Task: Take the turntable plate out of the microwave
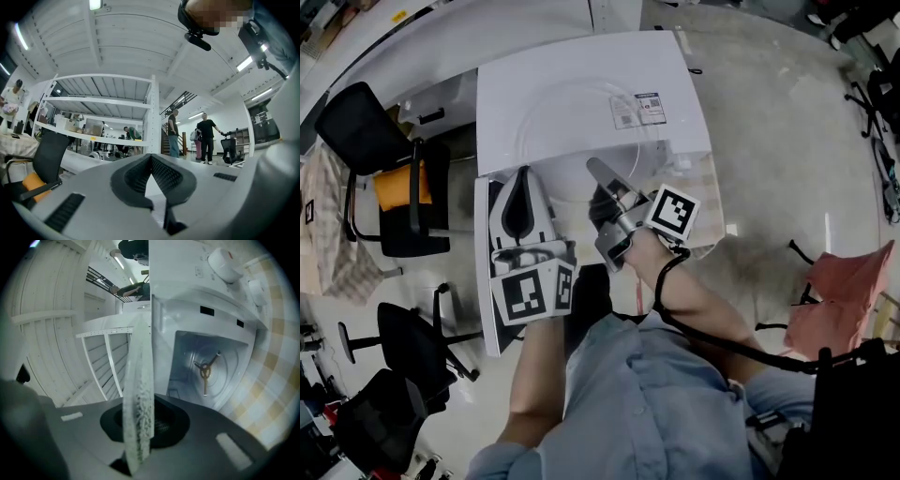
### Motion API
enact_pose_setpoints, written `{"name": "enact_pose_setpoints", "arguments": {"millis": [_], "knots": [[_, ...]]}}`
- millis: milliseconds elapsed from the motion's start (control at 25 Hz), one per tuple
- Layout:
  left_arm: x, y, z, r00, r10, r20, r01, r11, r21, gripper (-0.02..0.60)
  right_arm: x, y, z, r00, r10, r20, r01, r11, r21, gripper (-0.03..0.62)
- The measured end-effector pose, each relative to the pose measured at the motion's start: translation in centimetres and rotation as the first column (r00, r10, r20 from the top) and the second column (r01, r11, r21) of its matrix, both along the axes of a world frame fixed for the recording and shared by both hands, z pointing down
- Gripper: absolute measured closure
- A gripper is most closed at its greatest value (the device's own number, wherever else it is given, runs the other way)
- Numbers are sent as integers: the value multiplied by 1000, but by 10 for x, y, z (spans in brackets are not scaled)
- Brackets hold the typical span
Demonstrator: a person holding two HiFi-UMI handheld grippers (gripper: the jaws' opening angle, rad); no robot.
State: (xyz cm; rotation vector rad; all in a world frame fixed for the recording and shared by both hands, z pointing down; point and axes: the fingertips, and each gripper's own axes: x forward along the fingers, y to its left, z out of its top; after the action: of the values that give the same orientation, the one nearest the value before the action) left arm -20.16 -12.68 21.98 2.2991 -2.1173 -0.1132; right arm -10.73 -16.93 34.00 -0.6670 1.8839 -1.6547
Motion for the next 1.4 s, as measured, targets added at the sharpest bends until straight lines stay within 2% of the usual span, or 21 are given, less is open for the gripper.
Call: {"name": "enact_pose_setpoints", "arguments": {"millis": [320,520,680,920,1040,1120,1160,1280,1360,1400], "knots": [[1,-2,7,1000,11,-1,-11,1000,-18,575,-4,-17,-1,999,36,-23,-38,998,-58,563],[2,2,12,1000,13,-5,-13,1000,-26,575,-4,-16,-4,995,24,-93,-25,1000,-12,548],[4,7,13,1000,8,-11,-8,1000,-29,575,1,-13,-6,993,22,-119,-21,1000,13,516],[2,21,26,1000,2,-25,-3,998,-63,575,5,-6,-4,989,19,-146,-13,999,41,514],[5,34,35,996,-1,-84,-7,995,-95,575,8,2,-2,990,13,-139,-7,999,39,514],[7,43,42,979,0,-205,-26,992,-120,574,11,6,-3,992,13,-127,-9,999,33,514],[7,47,46,959,-3,-283,-36,991,-133,574,13,8,-4,992,13,-122,-9,999,32,514],[8,57,58,877,-22,-481,-61,986,-155,563,18,13,-8,992,9,-122,-4,999,46,514],[12,59,62,828,-18,-560,-82,985,-153,462,20,16,-8,993,5,-118,1,999,52,514],[15,58,64,805,-15,-593,-92,984,-150,435,22,17,-8,993,3,-119,4,998,58,514]]}}
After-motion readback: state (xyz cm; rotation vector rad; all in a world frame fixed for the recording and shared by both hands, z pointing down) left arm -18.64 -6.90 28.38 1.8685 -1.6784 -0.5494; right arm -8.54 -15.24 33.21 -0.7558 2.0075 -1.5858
